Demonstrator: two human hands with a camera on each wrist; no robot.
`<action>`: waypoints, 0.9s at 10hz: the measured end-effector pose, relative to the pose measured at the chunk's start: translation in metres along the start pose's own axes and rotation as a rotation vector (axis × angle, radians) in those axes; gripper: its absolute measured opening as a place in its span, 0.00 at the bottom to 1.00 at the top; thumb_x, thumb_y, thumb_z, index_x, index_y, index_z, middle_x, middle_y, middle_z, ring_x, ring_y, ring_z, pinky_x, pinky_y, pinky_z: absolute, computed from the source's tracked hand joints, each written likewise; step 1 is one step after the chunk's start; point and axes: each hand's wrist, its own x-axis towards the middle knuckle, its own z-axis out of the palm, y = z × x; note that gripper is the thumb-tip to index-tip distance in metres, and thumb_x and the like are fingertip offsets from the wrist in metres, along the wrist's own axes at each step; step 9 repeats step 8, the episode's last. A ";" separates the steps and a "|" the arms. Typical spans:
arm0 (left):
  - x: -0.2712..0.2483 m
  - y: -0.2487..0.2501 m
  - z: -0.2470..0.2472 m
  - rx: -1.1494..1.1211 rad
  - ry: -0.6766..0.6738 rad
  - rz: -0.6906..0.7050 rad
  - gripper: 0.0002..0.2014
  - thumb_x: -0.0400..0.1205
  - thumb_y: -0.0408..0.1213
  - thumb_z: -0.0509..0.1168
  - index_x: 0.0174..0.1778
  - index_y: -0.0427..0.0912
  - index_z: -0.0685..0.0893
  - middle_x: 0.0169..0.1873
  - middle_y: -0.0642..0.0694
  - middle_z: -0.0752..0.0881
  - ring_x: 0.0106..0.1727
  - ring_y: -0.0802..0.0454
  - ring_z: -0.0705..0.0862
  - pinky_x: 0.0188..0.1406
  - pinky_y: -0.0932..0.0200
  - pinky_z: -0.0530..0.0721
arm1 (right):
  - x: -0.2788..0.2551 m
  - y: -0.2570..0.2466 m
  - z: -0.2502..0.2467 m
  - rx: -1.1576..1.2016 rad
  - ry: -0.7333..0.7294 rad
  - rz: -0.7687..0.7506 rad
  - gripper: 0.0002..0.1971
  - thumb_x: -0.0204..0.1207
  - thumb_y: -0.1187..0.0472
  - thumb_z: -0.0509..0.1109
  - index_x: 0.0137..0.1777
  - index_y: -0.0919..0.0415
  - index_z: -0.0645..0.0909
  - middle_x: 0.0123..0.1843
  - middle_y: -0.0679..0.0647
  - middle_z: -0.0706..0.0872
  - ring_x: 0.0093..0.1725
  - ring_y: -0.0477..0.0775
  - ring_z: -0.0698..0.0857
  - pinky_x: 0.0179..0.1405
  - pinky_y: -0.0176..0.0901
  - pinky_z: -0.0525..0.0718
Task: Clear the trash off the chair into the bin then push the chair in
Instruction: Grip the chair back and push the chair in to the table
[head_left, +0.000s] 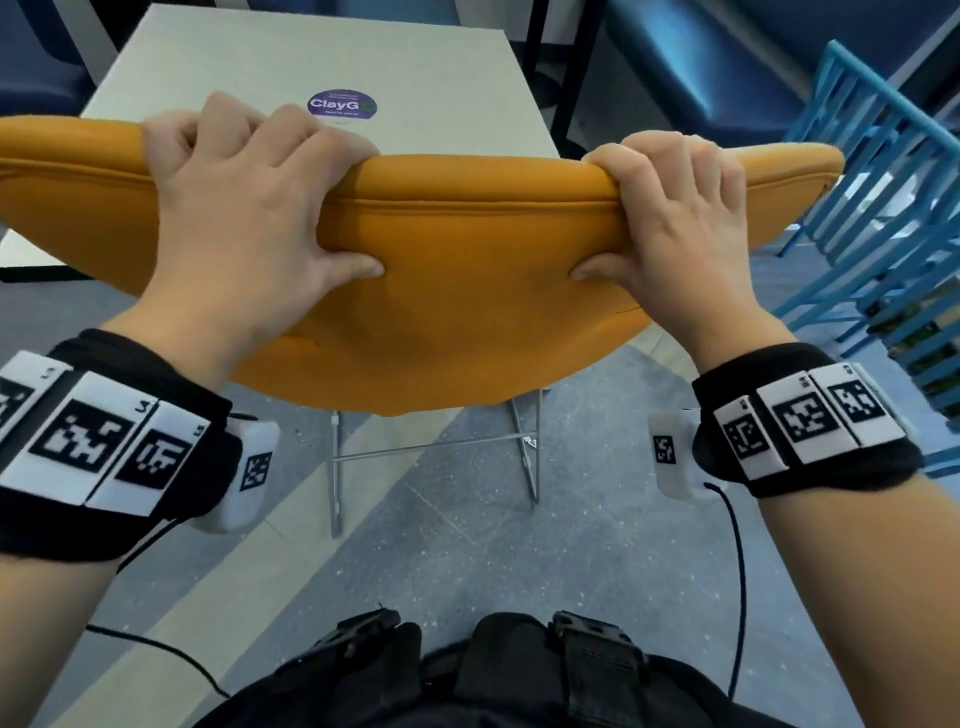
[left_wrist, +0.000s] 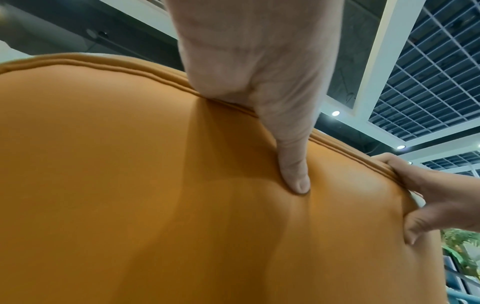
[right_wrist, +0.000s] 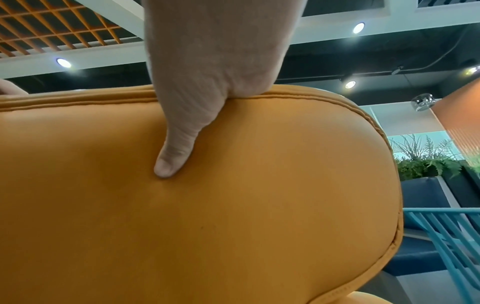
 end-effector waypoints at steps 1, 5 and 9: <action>0.002 0.000 0.001 -0.010 -0.010 -0.007 0.33 0.67 0.63 0.66 0.66 0.52 0.75 0.61 0.43 0.82 0.63 0.37 0.74 0.60 0.44 0.61 | -0.001 0.003 0.002 -0.004 0.017 -0.025 0.35 0.65 0.43 0.75 0.71 0.48 0.66 0.68 0.56 0.76 0.67 0.63 0.71 0.67 0.50 0.57; -0.013 0.012 -0.001 0.022 -0.019 -0.080 0.36 0.70 0.54 0.73 0.73 0.50 0.70 0.67 0.39 0.77 0.69 0.33 0.72 0.68 0.33 0.67 | -0.009 0.010 0.003 0.040 0.091 -0.140 0.40 0.64 0.45 0.77 0.75 0.51 0.65 0.68 0.55 0.77 0.67 0.56 0.64 0.72 0.54 0.56; -0.091 0.043 0.042 0.026 0.196 -0.039 0.23 0.82 0.41 0.55 0.74 0.43 0.72 0.76 0.34 0.62 0.85 0.43 0.44 0.77 0.28 0.61 | -0.076 0.024 0.023 0.096 0.205 -0.271 0.32 0.74 0.62 0.72 0.76 0.48 0.65 0.79 0.51 0.64 0.80 0.59 0.61 0.83 0.58 0.53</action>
